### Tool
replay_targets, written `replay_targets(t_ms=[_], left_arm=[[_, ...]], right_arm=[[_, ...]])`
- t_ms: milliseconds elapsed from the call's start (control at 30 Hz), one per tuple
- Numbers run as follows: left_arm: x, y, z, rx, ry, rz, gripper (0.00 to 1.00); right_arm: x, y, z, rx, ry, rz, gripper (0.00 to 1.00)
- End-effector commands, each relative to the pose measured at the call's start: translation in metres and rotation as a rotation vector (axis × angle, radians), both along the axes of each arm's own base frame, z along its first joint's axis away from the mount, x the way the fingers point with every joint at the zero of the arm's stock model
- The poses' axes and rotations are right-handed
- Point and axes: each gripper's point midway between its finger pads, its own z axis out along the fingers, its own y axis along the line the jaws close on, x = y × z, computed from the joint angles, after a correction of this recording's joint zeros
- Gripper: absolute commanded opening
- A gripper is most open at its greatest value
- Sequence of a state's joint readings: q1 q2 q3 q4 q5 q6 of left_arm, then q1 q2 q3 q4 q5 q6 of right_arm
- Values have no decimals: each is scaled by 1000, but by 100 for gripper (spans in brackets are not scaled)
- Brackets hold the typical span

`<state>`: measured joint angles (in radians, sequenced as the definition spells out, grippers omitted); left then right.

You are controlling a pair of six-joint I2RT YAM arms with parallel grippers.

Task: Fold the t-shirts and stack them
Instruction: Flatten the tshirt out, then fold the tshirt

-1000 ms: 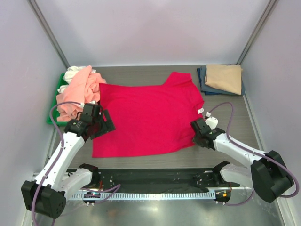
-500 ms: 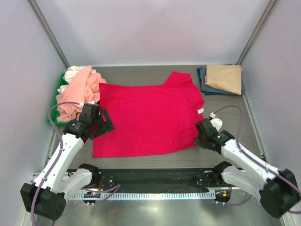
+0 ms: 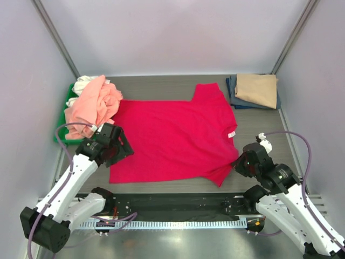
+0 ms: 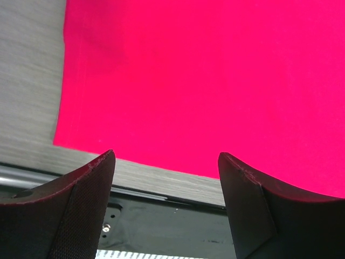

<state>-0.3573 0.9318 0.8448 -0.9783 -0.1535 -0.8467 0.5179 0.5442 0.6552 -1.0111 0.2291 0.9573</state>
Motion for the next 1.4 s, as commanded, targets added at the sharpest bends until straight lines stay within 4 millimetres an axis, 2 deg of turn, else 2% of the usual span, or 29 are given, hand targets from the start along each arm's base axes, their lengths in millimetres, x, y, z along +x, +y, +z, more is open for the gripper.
replay_targets(t_ms=[0, 67, 133, 200, 233, 333, 400, 567, 667, 733, 900, 967, 1100, 1133, 1167, 1233, 1267, 1300, 1333, 1367], left_arm=[[-20, 5, -14, 43, 60, 97, 77], [-27, 1, -24, 35, 81, 102, 78], [-36, -4, -38, 5, 112, 115, 77], [-40, -6, -38, 9, 110, 108, 77], [-40, -3, -36, 18, 102, 122, 77], [-42, 1, -34, 34, 102, 138, 76], [-45, 3, -33, 36, 104, 148, 76], [-53, 4, -39, 47, 108, 175, 75], [-58, 7, -45, 75, 129, 190, 75], [-61, 8, -59, 87, 158, 217, 76], [-57, 9, -77, 93, 157, 260, 81], [-56, 16, -84, 133, 156, 288, 84], [-54, 13, -104, 146, 190, 296, 86], [-57, 12, -113, 153, 211, 294, 84], [-50, 10, -111, 153, 191, 303, 83], [-49, 16, -114, 208, 212, 305, 79], [-41, 14, -111, 213, 189, 298, 76], [-37, 13, -111, 215, 182, 291, 71], [-35, 12, -113, 224, 185, 280, 59], [-31, 11, -113, 227, 180, 273, 51]], right_arm=[[-12, 3, 21, 59, -26, 28, 1], [-15, 6, 26, 75, -31, 54, 1], [-23, 15, 20, 97, 2, 117, 31], [-29, 26, 8, 130, 36, 174, 56], [-34, 35, 7, 185, 55, 198, 60], [-38, 41, -5, 212, 65, 220, 63], [-41, 40, -21, 186, 117, 235, 62], [-51, 46, -49, 183, 193, 297, 55], [-49, 47, -50, 165, 199, 315, 53], [-47, 49, -53, 145, 224, 324, 52], [-30, 51, -48, 87, 217, 348, 60], [-23, 54, -45, 87, 206, 348, 61], [-13, 38, -52, -20, 188, 287, 61], [-13, 37, -57, -32, 192, 279, 62], [-14, 37, -62, -45, 208, 273, 62], [-14, 42, -73, -47, 213, 268, 62], [-16, 43, -81, -70, 238, 268, 62], [-15, 45, -84, -84, 238, 264, 62], [-17, 51, -86, -103, 239, 283, 62], [-13, 48, -87, -145, 225, 262, 63]])
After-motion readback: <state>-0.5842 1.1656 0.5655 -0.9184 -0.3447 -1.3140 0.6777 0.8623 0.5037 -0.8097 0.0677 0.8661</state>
